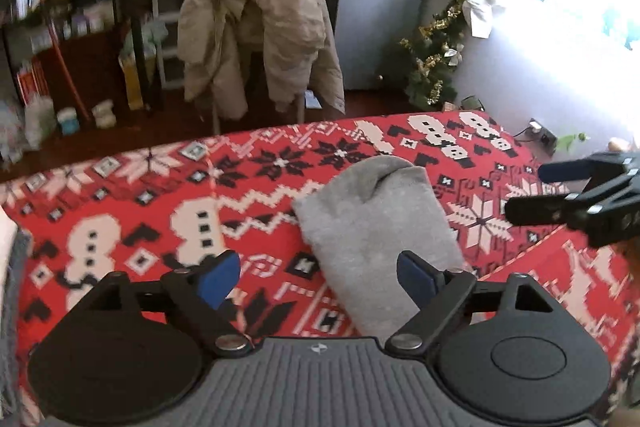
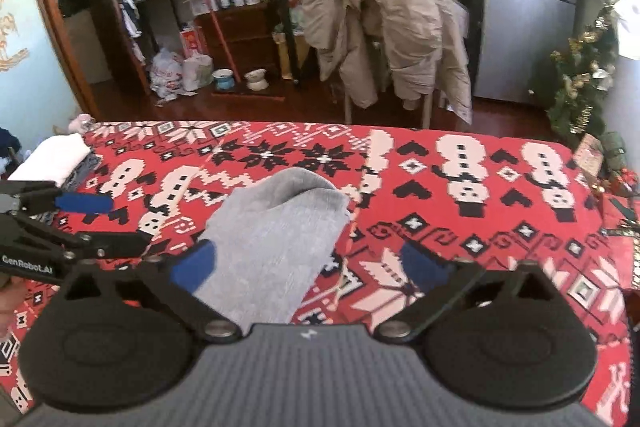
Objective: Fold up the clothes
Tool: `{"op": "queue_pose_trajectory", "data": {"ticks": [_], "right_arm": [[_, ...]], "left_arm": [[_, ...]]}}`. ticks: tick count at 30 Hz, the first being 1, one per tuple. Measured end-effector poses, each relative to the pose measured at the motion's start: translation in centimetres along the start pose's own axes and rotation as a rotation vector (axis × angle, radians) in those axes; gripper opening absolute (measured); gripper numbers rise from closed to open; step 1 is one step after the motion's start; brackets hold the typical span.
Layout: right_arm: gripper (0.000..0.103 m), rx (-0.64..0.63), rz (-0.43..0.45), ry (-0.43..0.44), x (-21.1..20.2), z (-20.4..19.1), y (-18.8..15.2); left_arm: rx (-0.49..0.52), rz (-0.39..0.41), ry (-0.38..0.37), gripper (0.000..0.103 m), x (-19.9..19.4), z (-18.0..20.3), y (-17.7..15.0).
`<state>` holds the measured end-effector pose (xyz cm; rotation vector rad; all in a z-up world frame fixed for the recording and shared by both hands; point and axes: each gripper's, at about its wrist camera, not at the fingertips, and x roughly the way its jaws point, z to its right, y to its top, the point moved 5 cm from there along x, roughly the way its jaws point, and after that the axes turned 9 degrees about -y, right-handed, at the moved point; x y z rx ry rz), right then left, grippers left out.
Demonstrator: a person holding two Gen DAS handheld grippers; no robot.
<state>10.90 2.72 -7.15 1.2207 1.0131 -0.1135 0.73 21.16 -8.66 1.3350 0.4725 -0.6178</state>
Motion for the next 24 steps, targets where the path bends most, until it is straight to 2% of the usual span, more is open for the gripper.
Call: {"op": "queue_pose_trajectory", "data": {"ticks": [5,10,13,15,18,21,22,24], "right_arm": [[0.102,-0.006,-0.02,-0.048,-1.1,0.1,-0.1],[0.102,-0.008,-0.037,-0.081,-0.9,0.4,-0.3],[0.102,-0.067,0.036,-0.1,-0.8,0.4,-0.4],[0.102,-0.126,0.048,-0.098,-0.7,0.1,-0.6],[0.102,-0.166,0.041,-0.069,-0.3,-0.1,-0.7],[0.102,-0.176,0.027,-0.024,0.1,-0.2,-0.6],[0.102,-0.178,0.023,-0.004,0.4,-0.2,-0.4],[0.102,-0.187,0.014,0.022,1.0,0.0,0.0]], "left_arm": [[0.033,-0.046,-0.064,0.086,0.4,-0.6,-0.4],[0.055,0.005,-0.078,0.088,-0.1,-1.4,-0.5],[0.097,-0.027,-0.103,0.089,0.2,-1.8,-0.6],[0.081,-0.051,-0.13,0.089,0.6,-2.4,-0.6],[0.06,-0.064,-0.156,0.089,1.4,-3.1,-0.2],[0.035,-0.06,-0.227,0.088,2.7,-3.8,0.5],[0.023,-0.068,-0.241,0.085,3.5,-4.1,0.8],[-0.002,-0.084,-0.268,0.074,5.1,-4.8,1.5]]}}
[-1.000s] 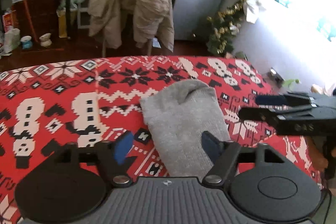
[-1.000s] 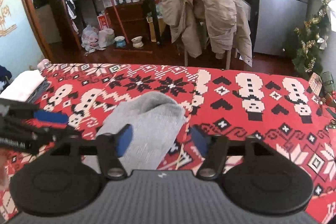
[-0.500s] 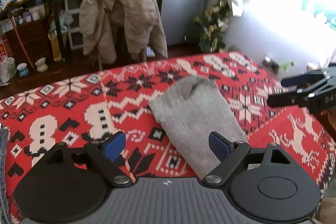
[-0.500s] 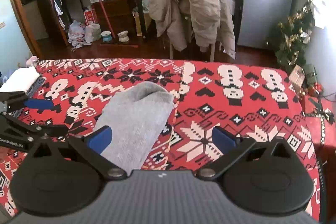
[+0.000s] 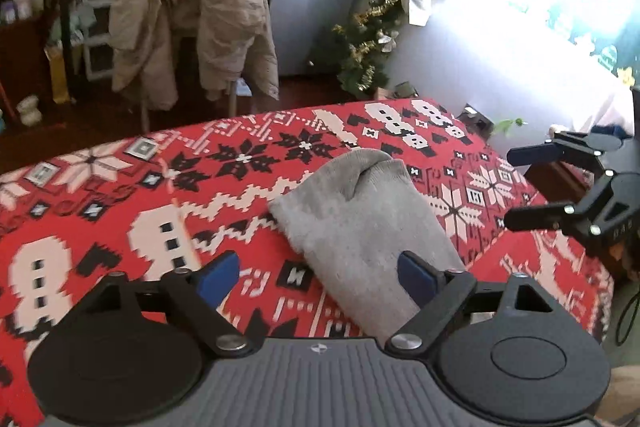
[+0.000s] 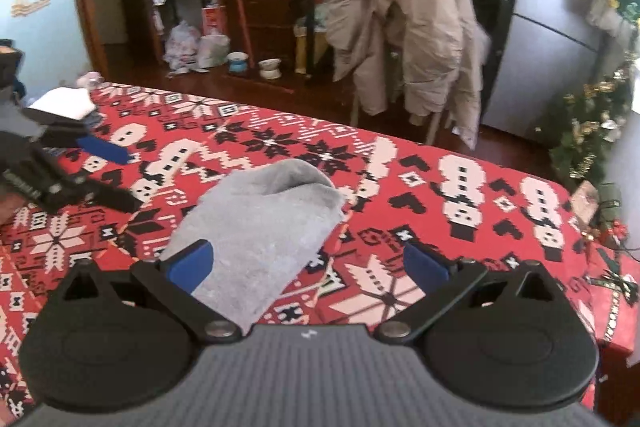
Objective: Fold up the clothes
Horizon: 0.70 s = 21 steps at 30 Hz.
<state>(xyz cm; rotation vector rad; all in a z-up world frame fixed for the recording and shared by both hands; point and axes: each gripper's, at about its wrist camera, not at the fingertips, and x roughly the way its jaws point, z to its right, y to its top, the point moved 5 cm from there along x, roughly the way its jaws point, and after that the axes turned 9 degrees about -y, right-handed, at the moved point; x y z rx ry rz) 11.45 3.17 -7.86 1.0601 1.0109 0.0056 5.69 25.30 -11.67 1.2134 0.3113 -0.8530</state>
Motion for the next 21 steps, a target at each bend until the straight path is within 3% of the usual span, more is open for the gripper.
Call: {"op": "queue_pose_trajectory", "data": {"ticks": [2,4,8,13,15,16,21], "right_arm": [[0.102,-0.005,-0.004,0.016,0.8,0.4,0.6],[0.102,-0.003,-0.016,0.02,1.7,1.0,1.1],[0.102,0.002,-0.036,0.024,3.6,2.0,2.2],[0.102,-0.014,-0.039,0.041,5.4,2.5,3.2],[0.102,-0.014,-0.041,0.053,5.9,2.6,3.4],[0.102,-0.016,-0.042,0.051,6.1,2.7,3.4],[0.102,-0.011,-0.048,0.039,7.0,3.2,3.6]], "left_arm": [[-0.025,-0.013,-0.028,0.053,1.3,-1.0,0.8],[-0.051,-0.025,-0.057,0.042,2.6,-2.0,1.6],[-0.106,-0.051,-0.073,0.03,5.0,-4.3,2.9],[0.052,-0.094,-0.029,0.03,6.3,-3.3,3.2],[0.115,-0.112,-0.012,0.024,6.8,-2.9,3.3],[0.147,-0.12,-0.003,0.015,7.1,-2.7,3.3],[0.305,-0.163,0.04,0.006,8.4,-1.7,3.6]]}}
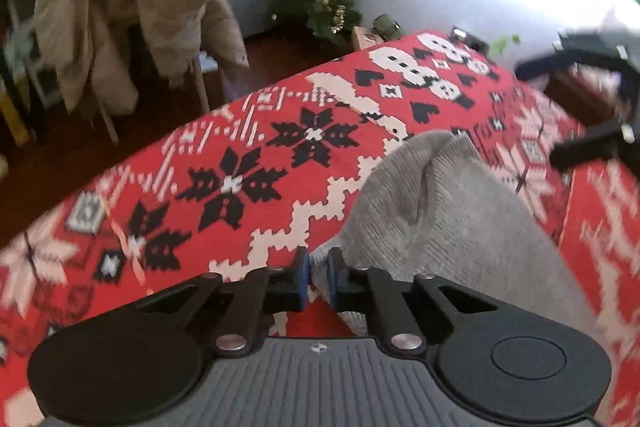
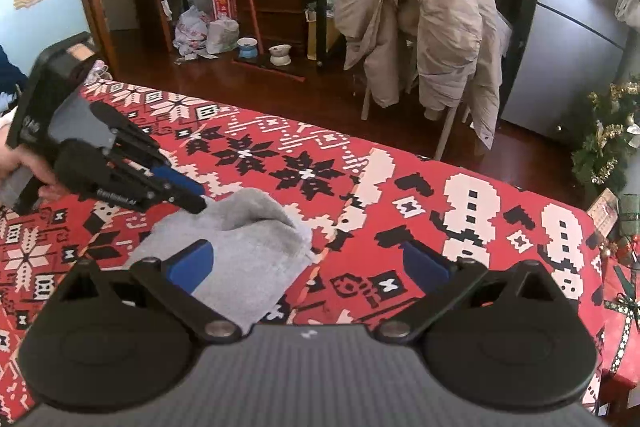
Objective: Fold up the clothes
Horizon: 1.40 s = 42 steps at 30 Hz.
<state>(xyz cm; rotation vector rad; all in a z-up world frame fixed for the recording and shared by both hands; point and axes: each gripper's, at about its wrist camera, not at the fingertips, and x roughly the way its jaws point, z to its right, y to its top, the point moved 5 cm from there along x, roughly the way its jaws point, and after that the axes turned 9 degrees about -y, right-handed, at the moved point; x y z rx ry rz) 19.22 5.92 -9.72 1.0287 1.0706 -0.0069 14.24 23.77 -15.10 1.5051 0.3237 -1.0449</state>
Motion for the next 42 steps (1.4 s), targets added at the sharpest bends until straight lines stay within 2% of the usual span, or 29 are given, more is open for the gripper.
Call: {"op": "queue_pose_trajectory", "data": {"ticks": [2,7,11,14,16,17,21,24,30,32,36,39,42], "right_arm": [[0.102,0.015,0.0,-0.004,0.0,0.2,0.0],[0.102,0.019,0.0,-0.002,-0.4,0.2,-0.2],[0.102,0.029,-0.002,0.001,-0.7,-0.1,-0.2],[0.102,0.048,-0.003,0.002,-0.9,-0.1,-0.2],[0.102,0.056,-0.007,0.004,-1.0,-0.2,-0.2],[0.102,0.055,-0.009,0.003,-1.1,-0.3,-0.2],[0.102,0.042,-0.015,0.009,-1.5,-0.7,-0.3],[0.102,0.043,-0.015,0.011,-1.6,-0.7,-0.3],[0.102,0.085,-0.008,0.029,-1.5,-0.4,-0.2],[0.101,0.099,-0.002,0.044,-1.4,-0.3,-0.1],[0.097,0.108,-0.004,0.074,-0.9,-0.9,-0.2],[0.097,0.109,-0.009,0.086,-0.5,-1.4,-0.4],[0.097,0.12,-0.013,0.1,-0.5,-1.7,-0.6]], "left_arm": [[0.108,0.027,0.061,0.006,-0.7,1.3,0.1],[0.393,0.157,0.212,0.005,-4.5,5.6,-1.0],[0.627,0.22,0.267,0.005,-5.8,9.9,-3.3],[0.8,0.228,0.304,0.005,-5.1,12.5,-5.6],[0.871,0.209,0.309,0.005,-4.2,13.4,-6.9],[0.896,0.189,0.304,0.001,-3.7,13.8,-7.6],[0.921,0.141,0.292,0.002,-2.5,14.5,-9.3],[0.841,0.152,0.268,0.004,-3.1,14.1,-8.6],[0.592,0.211,0.255,0.006,-6.2,10.8,-6.1],[0.409,0.231,0.201,0.006,-6.9,9.0,-4.6],[-0.052,0.274,0.015,0.007,-7.0,4.1,-2.5],[-0.272,0.283,-0.103,0.007,-6.1,1.5,-2.1],[-0.382,0.25,-0.161,0.007,-4.9,0.4,-2.7]]}}
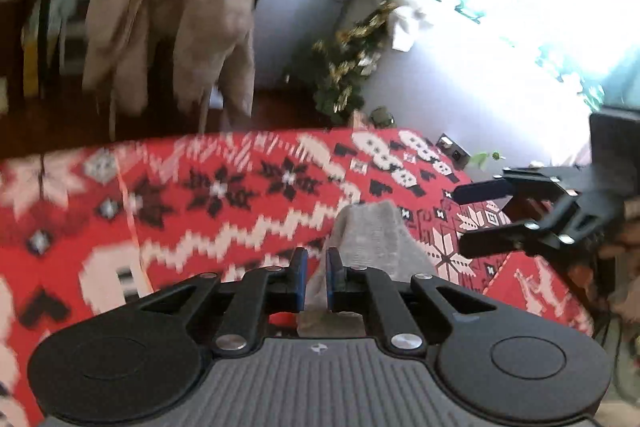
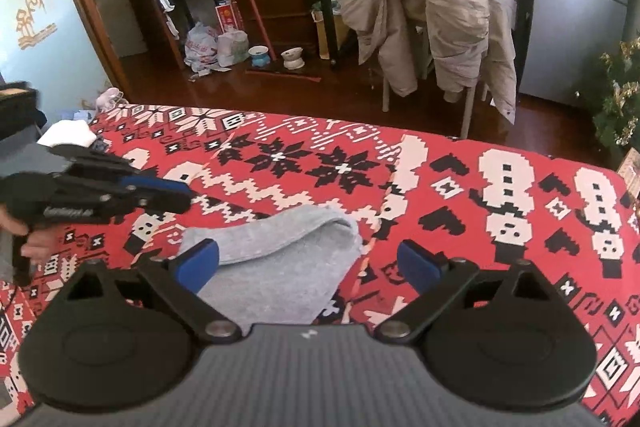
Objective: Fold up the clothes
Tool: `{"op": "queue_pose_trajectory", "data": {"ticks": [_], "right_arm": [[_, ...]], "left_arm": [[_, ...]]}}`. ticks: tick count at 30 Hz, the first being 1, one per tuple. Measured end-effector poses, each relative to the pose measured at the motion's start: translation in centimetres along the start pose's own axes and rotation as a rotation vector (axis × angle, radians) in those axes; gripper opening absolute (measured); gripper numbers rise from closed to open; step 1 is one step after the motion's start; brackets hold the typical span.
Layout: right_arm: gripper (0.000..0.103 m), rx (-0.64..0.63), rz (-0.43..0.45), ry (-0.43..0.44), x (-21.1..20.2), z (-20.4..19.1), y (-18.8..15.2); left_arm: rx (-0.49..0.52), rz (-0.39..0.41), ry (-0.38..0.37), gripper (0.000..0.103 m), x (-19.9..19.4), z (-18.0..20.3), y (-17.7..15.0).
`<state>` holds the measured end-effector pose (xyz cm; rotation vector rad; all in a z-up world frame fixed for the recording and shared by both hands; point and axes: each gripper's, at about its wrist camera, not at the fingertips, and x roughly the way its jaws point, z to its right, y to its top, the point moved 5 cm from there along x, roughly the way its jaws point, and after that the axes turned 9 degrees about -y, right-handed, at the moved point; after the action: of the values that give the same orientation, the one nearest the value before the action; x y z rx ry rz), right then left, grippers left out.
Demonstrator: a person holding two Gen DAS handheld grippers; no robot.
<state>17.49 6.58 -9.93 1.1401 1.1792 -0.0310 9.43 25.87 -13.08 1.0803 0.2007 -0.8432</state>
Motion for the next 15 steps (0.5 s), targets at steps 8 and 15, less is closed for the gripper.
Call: {"op": "queue_pose_trajectory", "data": {"ticks": [8,15], "right_arm": [[0.098,0.003,-0.014,0.016,0.1,-0.1,-0.5],[0.098,0.025,0.004,0.023,-0.2,0.3,0.0]], "left_arm": [[-0.077,-0.041,-0.029,0.036,0.5,-0.9,-1.1],[-0.136,-0.074,-0.053,0.038,0.8,-1.6,-2.1]]}}
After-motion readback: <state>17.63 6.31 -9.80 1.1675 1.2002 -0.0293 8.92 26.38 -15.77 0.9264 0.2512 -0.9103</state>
